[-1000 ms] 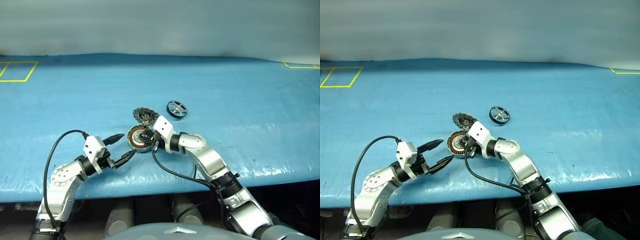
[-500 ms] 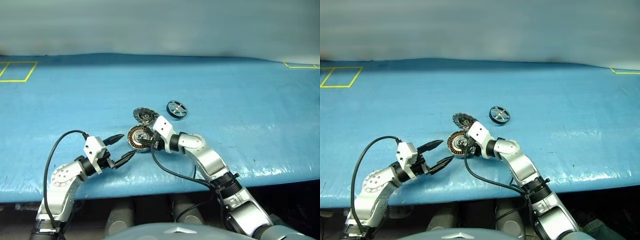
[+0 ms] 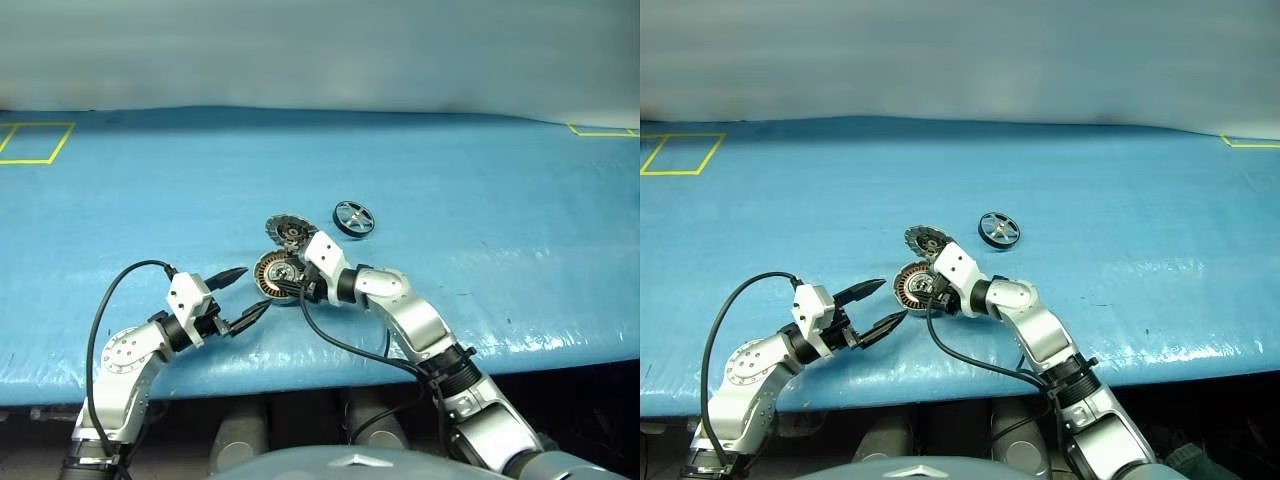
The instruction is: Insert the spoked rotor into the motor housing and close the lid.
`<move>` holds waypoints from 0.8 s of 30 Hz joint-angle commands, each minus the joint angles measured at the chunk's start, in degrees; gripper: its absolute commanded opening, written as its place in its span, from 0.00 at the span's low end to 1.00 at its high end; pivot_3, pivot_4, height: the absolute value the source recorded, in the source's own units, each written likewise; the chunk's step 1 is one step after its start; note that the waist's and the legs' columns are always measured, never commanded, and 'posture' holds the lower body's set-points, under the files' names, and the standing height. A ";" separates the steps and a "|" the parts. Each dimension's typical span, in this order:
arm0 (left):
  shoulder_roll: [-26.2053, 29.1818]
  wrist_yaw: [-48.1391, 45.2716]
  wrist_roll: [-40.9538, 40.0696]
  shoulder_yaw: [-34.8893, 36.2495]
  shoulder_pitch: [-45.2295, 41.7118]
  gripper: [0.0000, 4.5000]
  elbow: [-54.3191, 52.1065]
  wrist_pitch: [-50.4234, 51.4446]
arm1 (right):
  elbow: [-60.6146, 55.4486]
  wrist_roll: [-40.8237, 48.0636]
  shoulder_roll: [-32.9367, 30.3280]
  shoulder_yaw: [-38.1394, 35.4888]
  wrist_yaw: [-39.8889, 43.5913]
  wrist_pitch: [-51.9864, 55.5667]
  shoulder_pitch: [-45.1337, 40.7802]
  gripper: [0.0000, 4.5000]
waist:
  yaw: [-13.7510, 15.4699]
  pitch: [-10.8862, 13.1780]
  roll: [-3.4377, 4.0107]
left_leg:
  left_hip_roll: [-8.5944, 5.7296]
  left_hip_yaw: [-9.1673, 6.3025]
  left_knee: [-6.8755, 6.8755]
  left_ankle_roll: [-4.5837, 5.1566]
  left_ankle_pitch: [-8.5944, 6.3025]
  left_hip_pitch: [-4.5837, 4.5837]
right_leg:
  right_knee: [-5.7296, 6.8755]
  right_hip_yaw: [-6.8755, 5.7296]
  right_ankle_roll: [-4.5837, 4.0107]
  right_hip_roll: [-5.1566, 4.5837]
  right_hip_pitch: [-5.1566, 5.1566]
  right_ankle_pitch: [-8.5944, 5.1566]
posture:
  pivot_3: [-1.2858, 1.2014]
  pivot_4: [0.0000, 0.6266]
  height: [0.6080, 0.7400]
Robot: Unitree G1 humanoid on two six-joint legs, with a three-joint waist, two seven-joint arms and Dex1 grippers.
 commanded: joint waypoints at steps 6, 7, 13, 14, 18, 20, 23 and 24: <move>0.20 0.55 0.34 0.20 0.47 0.91 -0.34 -1.17 | -2.10 1.41 1.01 -1.92 -0.72 -0.44 -0.48 0.25 | -0.02 0.00 0.00 | 0.00 0.00 -0.01 0.00 0.00 0.00 | 0.00 0.00 -0.01 0.00 -0.01 0.00 | 0.52 0.24 1.00; 0.23 0.59 0.34 0.17 0.51 0.91 -0.37 -1.14 | -2.03 1.38 1.00 -1.84 -0.75 -0.40 -0.54 0.18 | -0.02 0.01 0.01 | 0.00 0.00 -0.02 0.00 0.00 0.00 | 0.00 0.00 -0.01 0.00 -0.01 0.00 | 0.52 0.24 1.00; 0.34 0.96 0.56 0.18 0.65 0.91 -0.39 -1.32 | -1.52 1.24 0.76 -0.84 -0.25 0.29 -0.43 0.00 | -0.02 0.01 0.01 | 0.00 0.00 -0.05 0.00 0.00 0.00 | -0.01 -0.01 -0.02 0.00 -0.02 -0.01 | 0.52 0.24 1.00; 0.37 0.99 0.62 0.20 0.66 0.91 -0.37 -1.35 | -1.60 1.18 0.71 -0.62 -0.15 0.40 -0.35 0.00 | -0.02 0.01 0.01 | 0.00 0.00 -0.06 0.00 0.00 0.00 | -0.01 -0.01 -0.03 0.00 -0.02 -0.01 | 0.52 0.24 1.00; 0.42 1.12 0.89 0.25 0.67 0.91 -0.32 -1.45 | -1.46 0.52 0.37 0.25 0.19 0.82 -0.25 0.00 | -0.02 0.01 0.01 | 0.01 0.00 -0.08 0.00 0.00 0.00 | -0.02 -0.02 -0.03 0.00 -0.02 -0.02 | 0.52 0.24 1.00; 0.31 1.20 1.14 0.34 0.70 0.91 -0.30 -1.53 | -0.56 -0.96 -0.37 0.79 -0.35 0.92 -0.37 0.00 | -0.03 0.01 0.01 | 0.01 0.00 -0.08 0.00 0.00 0.00 | -0.02 -0.02 -0.03 0.00 -0.02 -0.02 | 0.52 0.24 1.00; 0.20 1.24 1.38 0.41 0.78 0.91 -0.30 -1.61 | -0.09 -2.05 -0.89 0.81 -1.19 1.52 -0.34 0.00 | -0.04 0.00 0.00 | 0.01 0.00 -0.07 0.00 0.00 0.01 | -0.02 -0.02 -0.03 0.00 -0.02 -0.02 | 0.52 0.24 1.00; 0.18 1.27 1.43 0.40 0.84 0.91 -0.30 -1.63 | 0.01 -2.47 -1.10 0.80 -1.51 1.63 -0.35 0.00 | -0.04 0.00 0.00 | 0.01 0.00 -0.07 0.00 0.00 0.01 | -0.02 -0.02 -0.03 0.00 -0.01 -0.02 | 0.52 0.24 1.00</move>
